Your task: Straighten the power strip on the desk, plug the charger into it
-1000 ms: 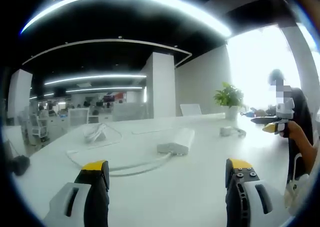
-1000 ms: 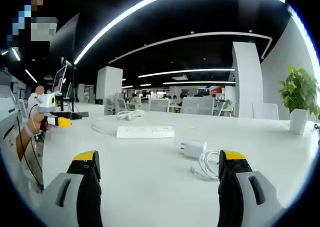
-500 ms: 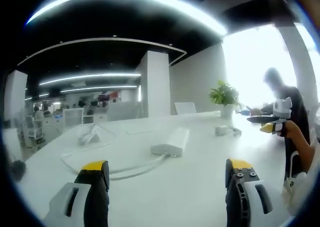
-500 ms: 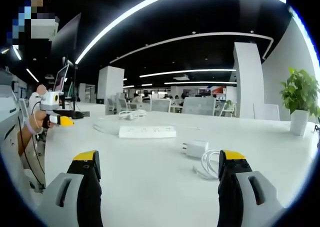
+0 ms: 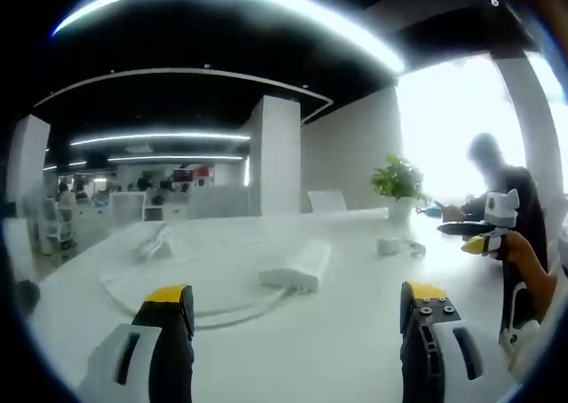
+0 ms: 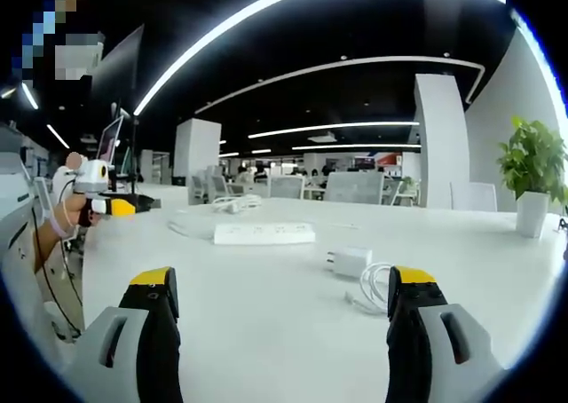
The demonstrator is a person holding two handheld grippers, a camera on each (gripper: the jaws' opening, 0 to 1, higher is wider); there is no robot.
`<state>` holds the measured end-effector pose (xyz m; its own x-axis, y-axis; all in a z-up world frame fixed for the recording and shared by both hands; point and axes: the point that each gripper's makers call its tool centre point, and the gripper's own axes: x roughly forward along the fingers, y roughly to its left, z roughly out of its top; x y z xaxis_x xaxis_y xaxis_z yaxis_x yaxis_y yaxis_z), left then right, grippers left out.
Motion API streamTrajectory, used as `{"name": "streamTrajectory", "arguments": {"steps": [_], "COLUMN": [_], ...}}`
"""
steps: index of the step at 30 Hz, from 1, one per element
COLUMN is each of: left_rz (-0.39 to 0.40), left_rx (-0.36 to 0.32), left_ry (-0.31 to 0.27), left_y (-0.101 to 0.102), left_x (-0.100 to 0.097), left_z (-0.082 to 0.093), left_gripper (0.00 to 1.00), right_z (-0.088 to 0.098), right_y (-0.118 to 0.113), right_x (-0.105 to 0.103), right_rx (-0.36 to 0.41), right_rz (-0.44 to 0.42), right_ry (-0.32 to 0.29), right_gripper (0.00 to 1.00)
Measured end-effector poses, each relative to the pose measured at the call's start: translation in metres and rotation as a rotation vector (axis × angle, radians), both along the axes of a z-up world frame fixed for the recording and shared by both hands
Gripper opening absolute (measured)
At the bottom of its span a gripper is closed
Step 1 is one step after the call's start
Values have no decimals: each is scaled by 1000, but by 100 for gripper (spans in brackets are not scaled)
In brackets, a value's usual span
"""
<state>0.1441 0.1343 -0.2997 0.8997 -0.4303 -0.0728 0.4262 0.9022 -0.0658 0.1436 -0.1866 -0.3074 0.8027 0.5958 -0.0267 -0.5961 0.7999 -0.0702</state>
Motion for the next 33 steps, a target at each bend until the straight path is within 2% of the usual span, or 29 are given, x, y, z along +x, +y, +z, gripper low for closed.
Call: {"name": "streamTrajectory", "arguments": {"steps": [8,17,26,33], "left_rz": [5,5,-13,-17], "left_rx": [-12,-13,-44,-41], "left_ry": [-34,-30,-27,-42], "left_y": [-2,-5,-16,-23], "left_x": [9,25,43,56], "left_z": [11,15,21,30], "left_gripper": [99,99,99,99], "right_z": [-1,0,-4,-1], "right_y": [3,1,-4,-7], "right_x": [-3,-4,-6,-5], "right_rx": [7,19,17,27], "right_rz": [8,9,3,-3], "right_ry": [-3,-11,-3,-7], "right_gripper": [98,98,98,98]}}
